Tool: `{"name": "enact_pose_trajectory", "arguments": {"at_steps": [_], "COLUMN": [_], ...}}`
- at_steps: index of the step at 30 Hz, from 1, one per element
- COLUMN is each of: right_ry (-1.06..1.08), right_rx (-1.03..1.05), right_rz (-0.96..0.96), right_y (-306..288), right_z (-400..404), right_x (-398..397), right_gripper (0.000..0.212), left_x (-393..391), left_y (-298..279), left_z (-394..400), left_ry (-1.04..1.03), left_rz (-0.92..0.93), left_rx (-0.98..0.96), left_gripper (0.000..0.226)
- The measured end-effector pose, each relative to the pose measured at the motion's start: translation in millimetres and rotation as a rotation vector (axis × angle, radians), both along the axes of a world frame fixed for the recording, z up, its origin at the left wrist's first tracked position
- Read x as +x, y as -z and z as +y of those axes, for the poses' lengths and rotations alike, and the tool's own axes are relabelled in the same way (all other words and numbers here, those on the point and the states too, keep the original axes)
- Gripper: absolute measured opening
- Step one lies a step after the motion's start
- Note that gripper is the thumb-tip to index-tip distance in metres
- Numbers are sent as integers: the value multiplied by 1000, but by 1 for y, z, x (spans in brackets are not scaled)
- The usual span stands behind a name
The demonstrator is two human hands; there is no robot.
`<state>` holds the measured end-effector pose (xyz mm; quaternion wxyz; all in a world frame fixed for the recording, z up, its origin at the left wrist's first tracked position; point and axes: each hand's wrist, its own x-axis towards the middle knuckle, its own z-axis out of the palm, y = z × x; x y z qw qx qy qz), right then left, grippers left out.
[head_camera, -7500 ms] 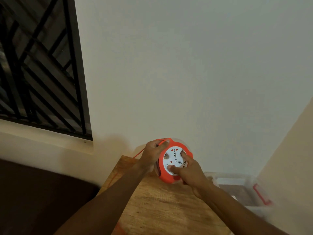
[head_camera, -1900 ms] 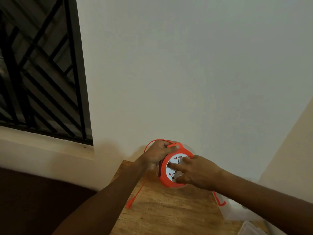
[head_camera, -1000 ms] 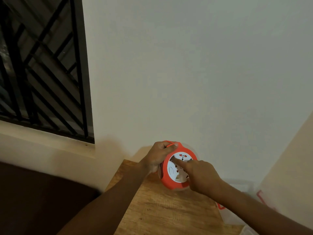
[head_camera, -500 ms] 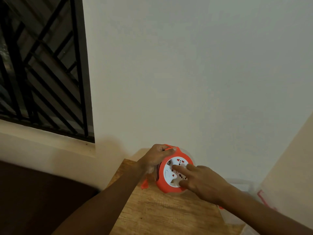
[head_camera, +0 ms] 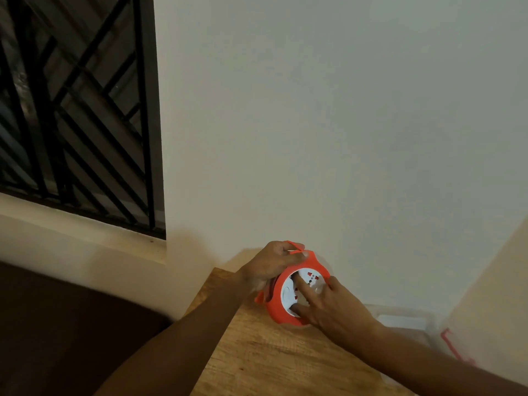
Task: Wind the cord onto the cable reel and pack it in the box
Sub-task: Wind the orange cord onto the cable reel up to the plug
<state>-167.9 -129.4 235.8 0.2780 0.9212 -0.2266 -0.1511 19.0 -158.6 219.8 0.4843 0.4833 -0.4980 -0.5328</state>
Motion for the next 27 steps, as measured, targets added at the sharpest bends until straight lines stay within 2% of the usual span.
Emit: {"name": "enact_pose_trajectory", "arguments": {"at_steps": [2, 4, 8, 12, 15, 17, 21, 27], "right_ry": [13, 14, 7, -72, 26, 82, 236, 444], "right_rx": [-36, -94, -106, -133, -152, -151, -27, 179], "right_rz": [79, 117, 151, 46, -99, -197, -546, -841], "right_y": [-2, -4, -14, -28, -33, -26, -17, -1], "right_z": [2, 1, -7, -11, -17, -23, -16, -8], "right_x": [0, 0, -1, -3, -7, -8, 0, 10], "right_gripper": [51, 53, 63, 69, 74, 69, 48, 49], "left_x": [-1, -2, -6, -8, -7, -8, -13, -17], "left_y": [0, -1, -8, -10, -6, -7, -10, -6], "left_z": [-2, -3, -5, -6, -9, -10, -11, -8], "left_ry": [5, 27, 27, -11, -99, -177, -293, -316], "left_rz": [-25, -36, -31, 30, 179, 236, 231, 178], "left_rx": [19, 25, 0, -16, -32, -59, -107, -127], "left_gripper": [59, 66, 67, 57, 54, 50, 47, 46]}}
